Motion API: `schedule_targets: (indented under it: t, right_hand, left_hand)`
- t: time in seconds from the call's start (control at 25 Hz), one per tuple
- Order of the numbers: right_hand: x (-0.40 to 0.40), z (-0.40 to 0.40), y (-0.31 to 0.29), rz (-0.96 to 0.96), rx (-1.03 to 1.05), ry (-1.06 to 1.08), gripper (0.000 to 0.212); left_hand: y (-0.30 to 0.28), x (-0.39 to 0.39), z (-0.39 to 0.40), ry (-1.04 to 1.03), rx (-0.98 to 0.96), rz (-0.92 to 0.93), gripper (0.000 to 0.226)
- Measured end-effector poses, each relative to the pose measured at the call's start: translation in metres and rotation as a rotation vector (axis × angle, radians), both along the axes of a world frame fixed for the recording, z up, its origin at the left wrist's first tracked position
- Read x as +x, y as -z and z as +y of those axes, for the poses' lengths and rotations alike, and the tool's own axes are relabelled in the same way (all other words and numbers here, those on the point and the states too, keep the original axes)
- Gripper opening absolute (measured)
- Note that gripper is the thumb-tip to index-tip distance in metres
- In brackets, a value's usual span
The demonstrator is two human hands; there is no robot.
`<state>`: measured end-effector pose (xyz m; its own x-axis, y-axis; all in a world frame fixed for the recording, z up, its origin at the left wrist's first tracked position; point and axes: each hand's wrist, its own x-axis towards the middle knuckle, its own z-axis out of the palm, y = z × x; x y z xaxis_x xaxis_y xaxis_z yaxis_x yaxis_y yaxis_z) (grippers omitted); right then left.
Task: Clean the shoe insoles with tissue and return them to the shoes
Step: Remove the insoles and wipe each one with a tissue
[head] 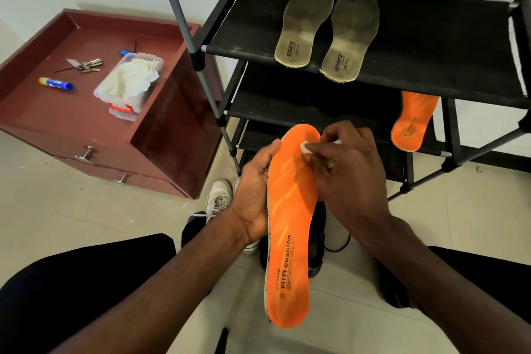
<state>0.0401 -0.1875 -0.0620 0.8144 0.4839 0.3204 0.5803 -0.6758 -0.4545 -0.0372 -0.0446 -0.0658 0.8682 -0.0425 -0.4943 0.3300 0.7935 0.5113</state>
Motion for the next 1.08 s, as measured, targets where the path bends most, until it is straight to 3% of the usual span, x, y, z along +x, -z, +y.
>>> schedule_targets:
  t: [0.32,0.48,0.6,0.68,0.84,1.0,1.08]
  right_hand:
    - [-0.009,0.008,-0.005,0.14,0.273,0.047,0.015]
    - [-0.034,0.015,-0.006,0.064,0.145,-0.26,0.024]
    - [-0.007,0.005,-0.007,-0.04,0.107,-0.132,0.025]
    - [-0.003,0.005,-0.009,-0.013,0.117,-0.048,0.022]
    - [-0.03,0.011,-0.009,0.048,0.085,-0.308,0.022]
    - [-0.005,0.002,-0.009,-0.008,0.037,-0.093,0.024]
    - [-0.015,0.008,-0.011,0.033,0.035,-0.151,0.021]
  left_hand:
    - [0.002,0.002,-0.003,0.036,-0.022,-0.016,0.058]
    - [0.011,0.005,0.0,0.102,-0.109,-0.028,0.068]
    - [0.009,0.003,-0.001,0.081,-0.08,-0.006,0.055]
    - [0.005,0.003,-0.004,0.069,-0.061,0.003,0.053]
    - [0.011,0.005,0.001,0.091,-0.08,0.029,0.064]
    - [0.009,0.003,0.0,0.067,-0.063,0.025,0.058]
    - [0.016,0.006,0.003,0.049,-0.067,0.033,0.057]
